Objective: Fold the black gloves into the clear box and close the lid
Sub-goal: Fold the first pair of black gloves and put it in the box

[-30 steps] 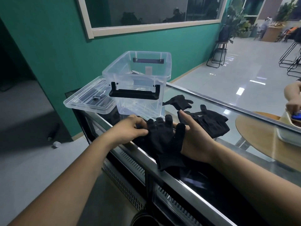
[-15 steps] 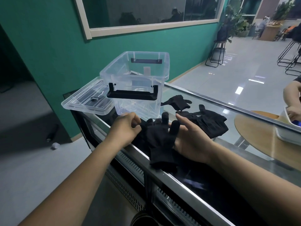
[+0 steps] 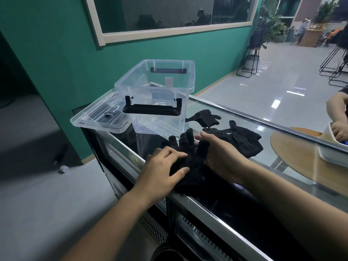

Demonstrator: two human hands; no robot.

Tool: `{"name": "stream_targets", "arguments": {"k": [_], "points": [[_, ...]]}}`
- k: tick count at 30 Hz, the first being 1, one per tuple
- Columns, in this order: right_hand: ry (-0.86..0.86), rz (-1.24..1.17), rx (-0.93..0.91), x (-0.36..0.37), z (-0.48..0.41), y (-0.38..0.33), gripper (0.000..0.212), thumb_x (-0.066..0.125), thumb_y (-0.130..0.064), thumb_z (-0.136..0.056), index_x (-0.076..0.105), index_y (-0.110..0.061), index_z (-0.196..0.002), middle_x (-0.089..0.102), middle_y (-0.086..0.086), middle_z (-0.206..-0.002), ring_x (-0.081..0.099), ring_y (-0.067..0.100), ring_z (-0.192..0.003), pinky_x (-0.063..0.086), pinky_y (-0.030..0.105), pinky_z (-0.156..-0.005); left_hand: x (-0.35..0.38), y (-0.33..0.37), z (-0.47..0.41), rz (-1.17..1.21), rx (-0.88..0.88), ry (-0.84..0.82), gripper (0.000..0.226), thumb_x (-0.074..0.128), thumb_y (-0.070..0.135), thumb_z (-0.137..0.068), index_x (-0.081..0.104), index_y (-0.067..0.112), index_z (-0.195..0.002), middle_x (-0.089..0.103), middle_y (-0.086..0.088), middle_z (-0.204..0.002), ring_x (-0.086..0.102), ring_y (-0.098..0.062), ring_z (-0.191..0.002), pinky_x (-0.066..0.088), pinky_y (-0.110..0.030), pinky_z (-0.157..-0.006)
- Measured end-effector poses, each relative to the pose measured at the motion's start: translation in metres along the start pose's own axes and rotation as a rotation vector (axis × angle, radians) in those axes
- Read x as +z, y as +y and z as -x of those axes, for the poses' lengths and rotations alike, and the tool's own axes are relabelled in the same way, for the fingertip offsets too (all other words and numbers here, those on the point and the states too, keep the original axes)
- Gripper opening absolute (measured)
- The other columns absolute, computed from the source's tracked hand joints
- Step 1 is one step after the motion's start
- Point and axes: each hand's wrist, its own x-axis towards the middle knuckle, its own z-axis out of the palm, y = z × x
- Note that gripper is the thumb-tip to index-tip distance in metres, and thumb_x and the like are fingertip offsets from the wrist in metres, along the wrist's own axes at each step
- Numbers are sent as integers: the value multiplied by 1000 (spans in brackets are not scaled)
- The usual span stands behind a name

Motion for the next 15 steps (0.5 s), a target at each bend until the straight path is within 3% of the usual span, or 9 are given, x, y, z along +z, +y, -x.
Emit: {"name": "stream_targets", "arguments": {"k": [2,4,7,12,15], "points": [[157,251,-97,-5,-1,-1,42,60,-31,-110,64,-9,-146,70,15,-144,64,32,-138,42,53,-124,0,1,1,-30,-11,7,45,60,62,-99,71,38,-135,57,25,-124,55,-7,-123,50,-44,-108],[244,545,-179,-12,1,0,53,67,-27,-106,55,-19,-157,70,-2,-146,65,9,-134,44,43,-124,1,2,2,-58,-11,12,44,59,62,-100,73,37,-133,57,25,-123,53,-6,-123,49,-43,-108],[302,806,-236,-21,0,7,58,66,-29,-107,47,-25,-162,66,-10,-148,63,1,-133,49,39,-119,1,4,2,-82,-12,17,44,58,61,-101,73,36,-134,58,23,-125,52,-7,-124,48,-44,-109],[336,785,-246,-20,0,11,50,56,-41,-110,51,-32,-158,69,-15,-144,59,0,-137,43,39,-123,-3,20,7,-61,61,69,36,61,61,-100,74,39,-125,54,23,-120,52,-3,-117,44,-34,-107],[336,722,-233,-20,0,11,67,52,-62,-95,54,-35,-156,69,-14,-145,58,2,-140,40,43,-126,-6,27,14,-14,93,-17,43,67,72,-91,74,42,-120,51,24,-113,51,1,-112,40,-20,-104]]}}
